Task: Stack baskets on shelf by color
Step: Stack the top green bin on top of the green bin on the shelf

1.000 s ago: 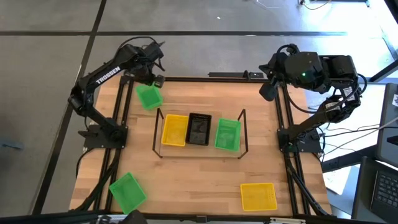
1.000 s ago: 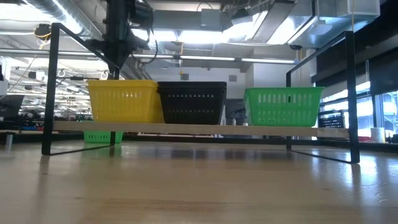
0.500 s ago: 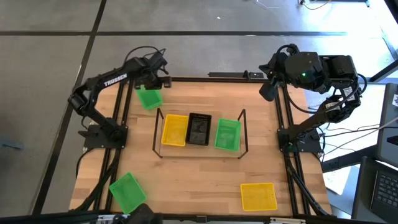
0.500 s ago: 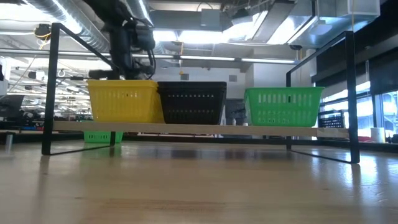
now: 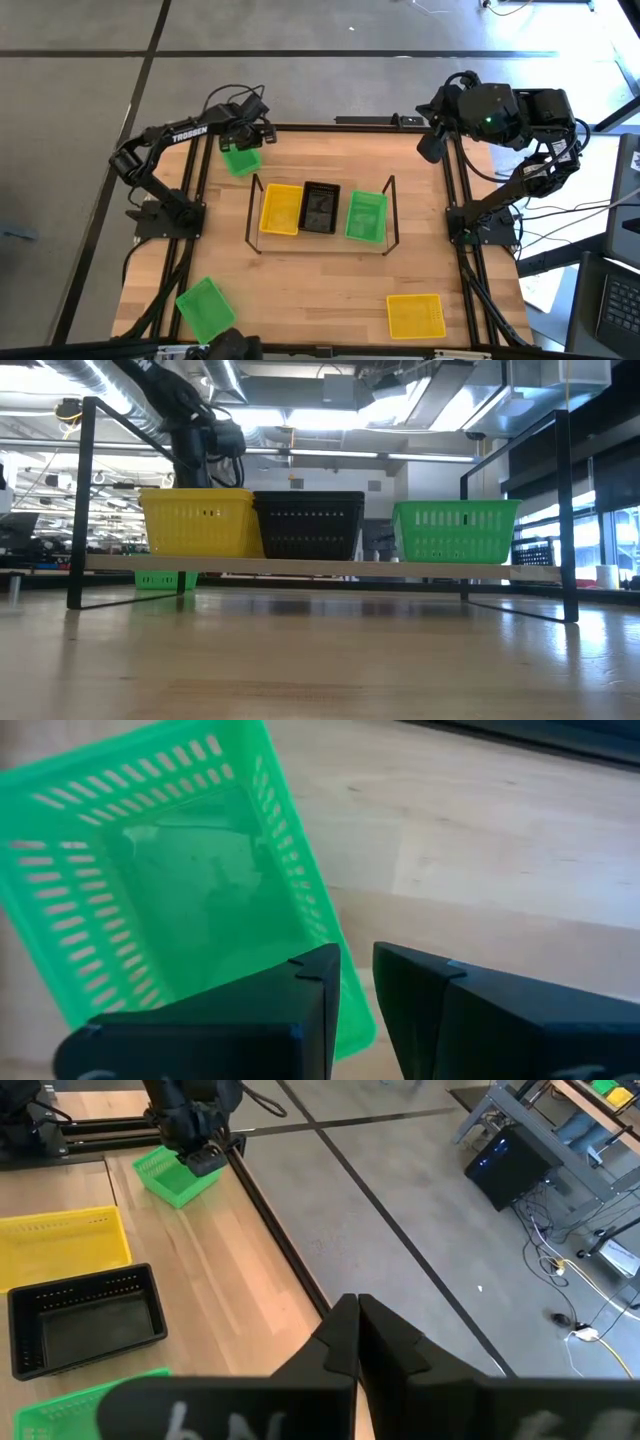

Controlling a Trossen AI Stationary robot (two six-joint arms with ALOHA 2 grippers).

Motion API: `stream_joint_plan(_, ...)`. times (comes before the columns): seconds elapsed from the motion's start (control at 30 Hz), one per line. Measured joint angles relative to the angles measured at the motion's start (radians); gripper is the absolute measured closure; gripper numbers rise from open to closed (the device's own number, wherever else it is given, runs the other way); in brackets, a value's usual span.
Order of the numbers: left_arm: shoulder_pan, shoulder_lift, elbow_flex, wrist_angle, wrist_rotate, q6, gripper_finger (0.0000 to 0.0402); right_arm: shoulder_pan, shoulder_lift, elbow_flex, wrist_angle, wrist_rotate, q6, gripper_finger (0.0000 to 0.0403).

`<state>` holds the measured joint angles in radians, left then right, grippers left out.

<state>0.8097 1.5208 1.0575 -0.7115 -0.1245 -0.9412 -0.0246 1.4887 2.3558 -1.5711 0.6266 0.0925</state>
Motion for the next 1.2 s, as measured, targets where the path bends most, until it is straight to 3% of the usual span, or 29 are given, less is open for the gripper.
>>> stream_joint_plan(0.6,0.000,0.003,-0.038,0.053,-0.024,-0.052,0.0347,0.000,0.000,0.000,0.000,-0.001,0.000,0.0396)
stream_joint_plan(1.2,0.002,0.118,-0.038,0.066,-0.019,-0.070,0.0347,0.000,0.000,0.000,0.000,-0.002,0.000,0.0396)
